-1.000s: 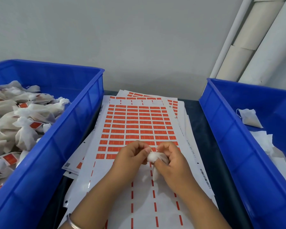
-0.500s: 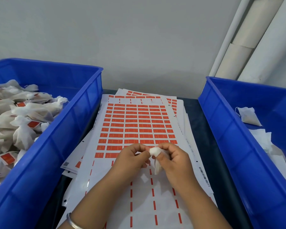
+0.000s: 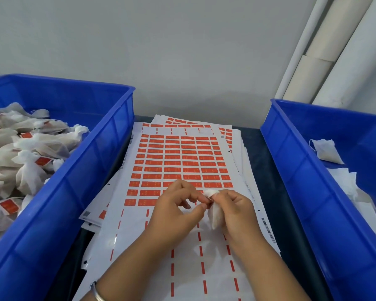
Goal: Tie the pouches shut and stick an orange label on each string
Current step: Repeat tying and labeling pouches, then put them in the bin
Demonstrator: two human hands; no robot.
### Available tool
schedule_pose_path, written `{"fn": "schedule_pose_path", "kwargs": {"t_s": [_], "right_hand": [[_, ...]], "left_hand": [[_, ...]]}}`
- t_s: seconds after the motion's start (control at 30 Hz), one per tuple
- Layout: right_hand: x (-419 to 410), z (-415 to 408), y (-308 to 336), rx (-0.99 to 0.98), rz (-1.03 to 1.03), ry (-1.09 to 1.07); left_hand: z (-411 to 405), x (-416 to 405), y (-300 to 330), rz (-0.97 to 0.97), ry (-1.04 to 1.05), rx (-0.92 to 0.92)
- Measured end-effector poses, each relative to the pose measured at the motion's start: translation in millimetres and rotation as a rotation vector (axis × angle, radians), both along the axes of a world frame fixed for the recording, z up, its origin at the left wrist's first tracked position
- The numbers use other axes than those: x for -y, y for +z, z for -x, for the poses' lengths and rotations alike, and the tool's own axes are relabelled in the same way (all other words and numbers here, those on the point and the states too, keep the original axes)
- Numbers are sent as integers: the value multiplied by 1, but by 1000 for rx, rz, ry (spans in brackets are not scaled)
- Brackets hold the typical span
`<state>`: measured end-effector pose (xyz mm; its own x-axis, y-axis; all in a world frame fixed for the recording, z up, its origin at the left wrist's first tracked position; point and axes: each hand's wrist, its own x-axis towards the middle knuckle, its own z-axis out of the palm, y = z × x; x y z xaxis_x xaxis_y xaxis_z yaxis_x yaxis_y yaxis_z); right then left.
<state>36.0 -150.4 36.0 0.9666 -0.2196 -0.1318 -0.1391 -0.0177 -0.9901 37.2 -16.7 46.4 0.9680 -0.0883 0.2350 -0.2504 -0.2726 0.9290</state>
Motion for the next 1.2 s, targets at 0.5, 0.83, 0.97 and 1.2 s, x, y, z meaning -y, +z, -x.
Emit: {"fn": "schedule_pose_path", "kwargs": {"t_s": [0.5, 0.83, 0.97, 1.2], "right_hand": [[1, 1, 2, -57, -361, 95], [-2, 4, 4, -41, -134, 73], [-4, 5, 3, -30, -73, 105], [1, 2, 2, -3, -182, 71]], "left_hand": [[-4, -1, -6, -289, 162, 304], [-4, 2, -12, -332, 221, 178], [-2, 1, -12, -335, 143, 111], [-4, -3, -9, -195, 118, -17]]}}
